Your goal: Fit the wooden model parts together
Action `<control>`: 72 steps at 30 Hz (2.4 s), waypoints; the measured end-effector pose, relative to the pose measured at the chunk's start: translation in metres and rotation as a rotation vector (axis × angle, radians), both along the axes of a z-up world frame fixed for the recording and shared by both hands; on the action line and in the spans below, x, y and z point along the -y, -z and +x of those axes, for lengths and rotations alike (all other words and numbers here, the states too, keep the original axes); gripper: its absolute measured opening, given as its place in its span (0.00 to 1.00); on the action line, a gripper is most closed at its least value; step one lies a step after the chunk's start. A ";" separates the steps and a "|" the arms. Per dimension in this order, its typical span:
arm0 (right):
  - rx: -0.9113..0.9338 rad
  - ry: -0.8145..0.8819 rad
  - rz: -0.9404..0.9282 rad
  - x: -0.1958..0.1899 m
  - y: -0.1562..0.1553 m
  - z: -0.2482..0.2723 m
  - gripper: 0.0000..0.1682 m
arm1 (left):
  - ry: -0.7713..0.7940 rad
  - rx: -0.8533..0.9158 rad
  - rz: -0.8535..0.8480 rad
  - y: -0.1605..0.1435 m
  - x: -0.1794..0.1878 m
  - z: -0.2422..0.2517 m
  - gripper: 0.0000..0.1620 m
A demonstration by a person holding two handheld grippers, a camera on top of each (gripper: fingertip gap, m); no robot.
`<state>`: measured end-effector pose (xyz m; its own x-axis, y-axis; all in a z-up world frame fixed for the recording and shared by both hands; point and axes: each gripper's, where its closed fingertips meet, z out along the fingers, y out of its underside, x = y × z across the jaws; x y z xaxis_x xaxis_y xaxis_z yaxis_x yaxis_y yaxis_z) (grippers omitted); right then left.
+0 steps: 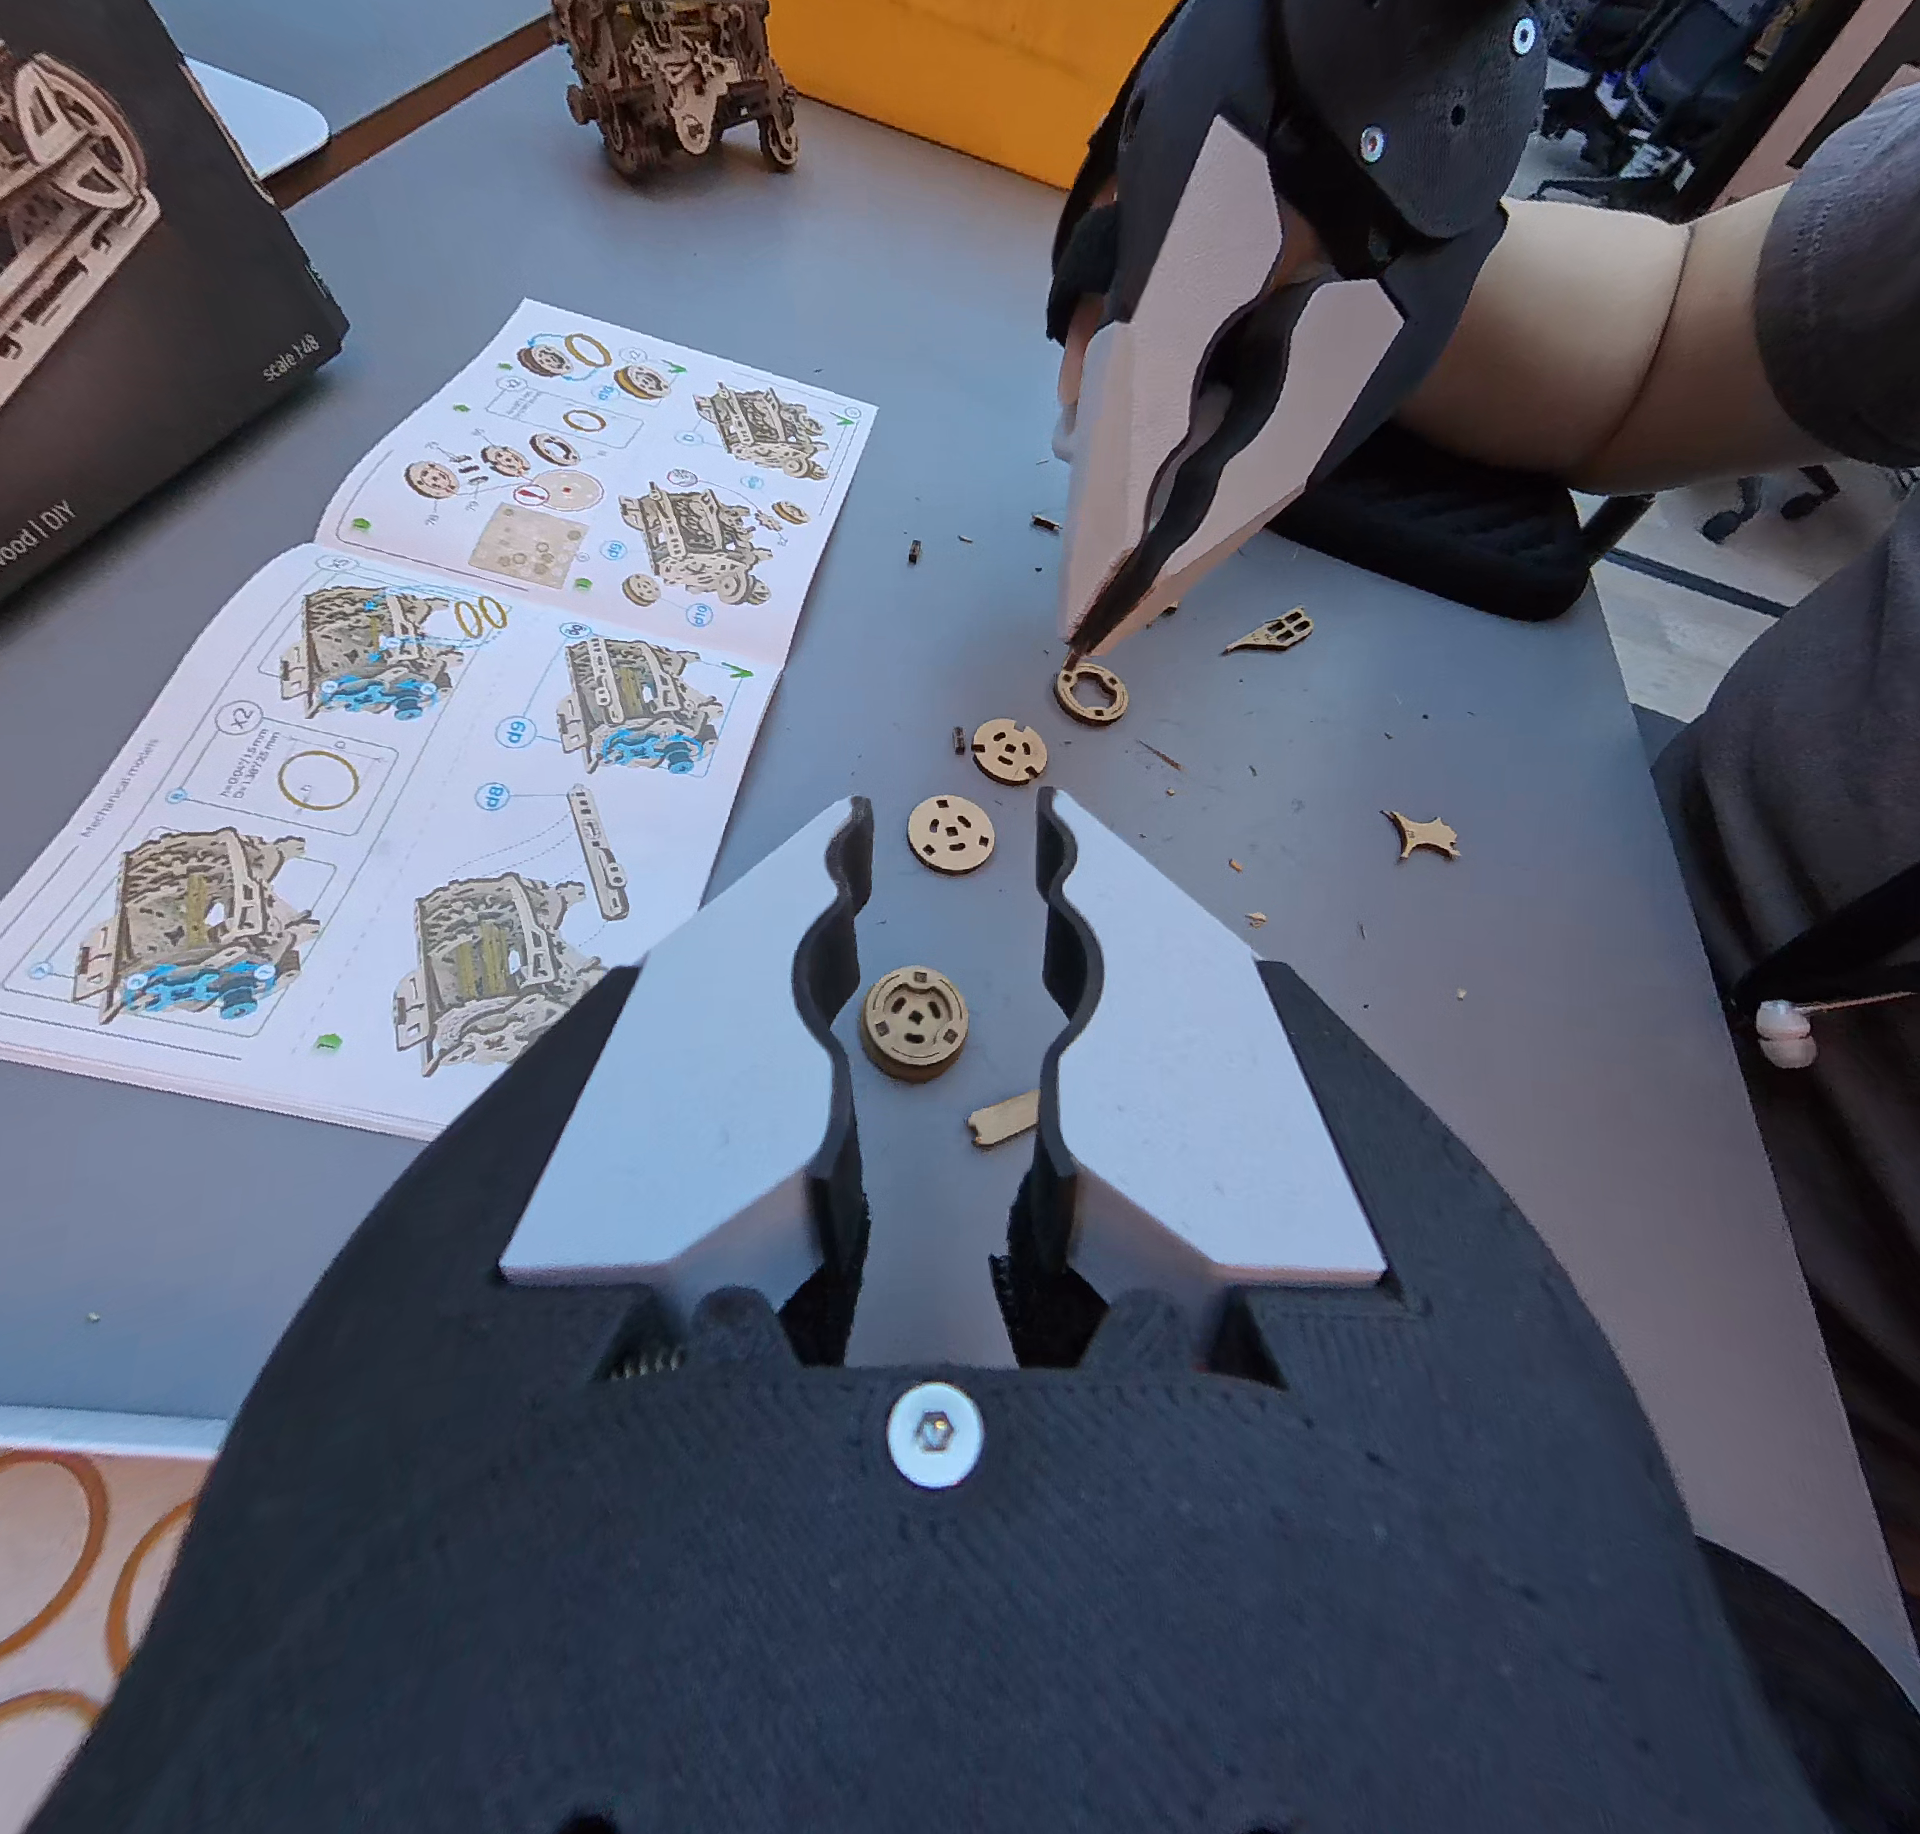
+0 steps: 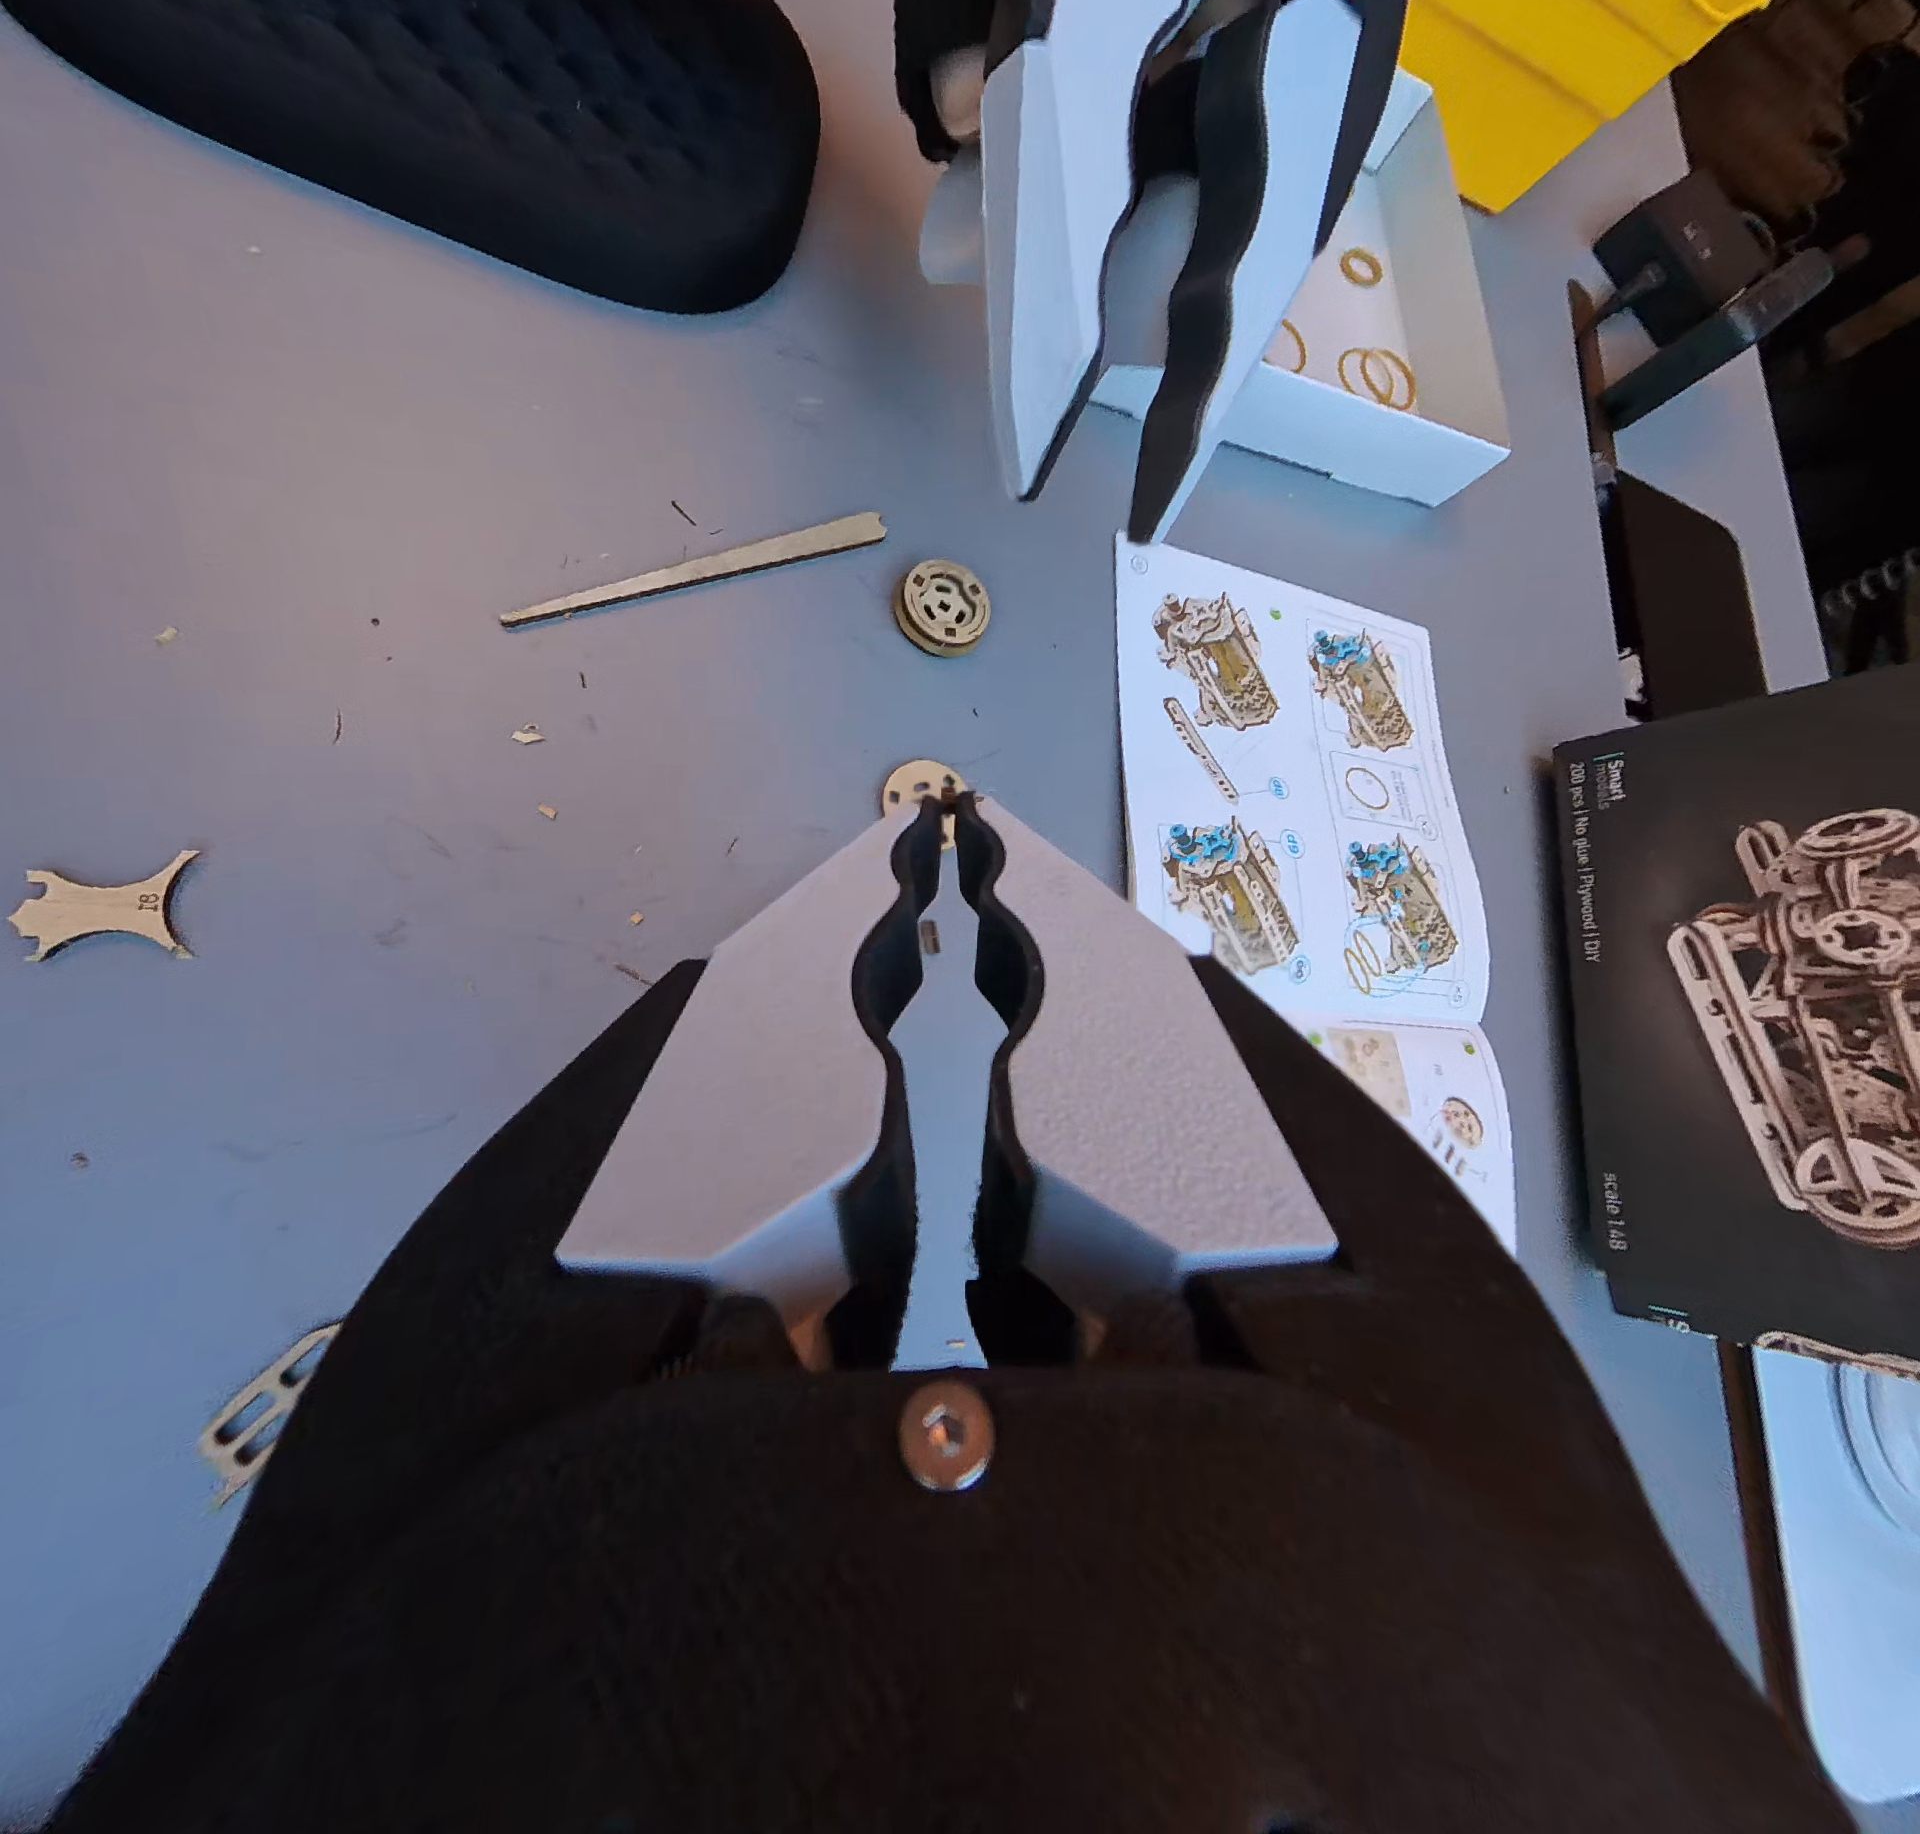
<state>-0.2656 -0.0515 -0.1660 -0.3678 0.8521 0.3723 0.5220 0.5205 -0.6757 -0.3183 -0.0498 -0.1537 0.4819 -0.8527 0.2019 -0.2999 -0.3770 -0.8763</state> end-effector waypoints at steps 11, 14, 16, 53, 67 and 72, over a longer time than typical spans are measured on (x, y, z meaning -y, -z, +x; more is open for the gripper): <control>0.246 -0.005 0.040 0.011 0.027 0.001 0.01 | -0.020 -0.029 0.000 0.005 -0.002 -0.006 0.18; 0.253 -0.005 0.025 0.012 0.028 0.000 0.01 | -0.022 -0.033 -0.001 0.005 -0.002 -0.006 0.18; 0.253 -0.004 0.018 0.013 0.029 0.000 0.01 | -0.021 -0.028 0.003 0.004 -0.002 -0.006 0.17; 0.086 0.019 -0.031 0.026 -0.020 0.001 0.01 | 0.187 -0.202 0.230 0.004 0.026 0.068 0.06; -0.018 0.019 -0.084 0.014 -0.045 0.010 0.11 | 0.202 -0.110 0.414 -0.014 0.025 0.068 0.00; -0.088 0.053 -0.171 -0.006 -0.059 0.023 0.09 | 0.169 -0.022 0.510 -0.029 0.021 0.057 0.00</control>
<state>-0.2427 -0.0452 -0.1065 -0.2929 0.9230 0.2495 0.4809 0.3677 -0.7959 -0.2613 -0.0713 -0.1243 0.3286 -0.9061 -0.2666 -0.3396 0.1500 -0.9285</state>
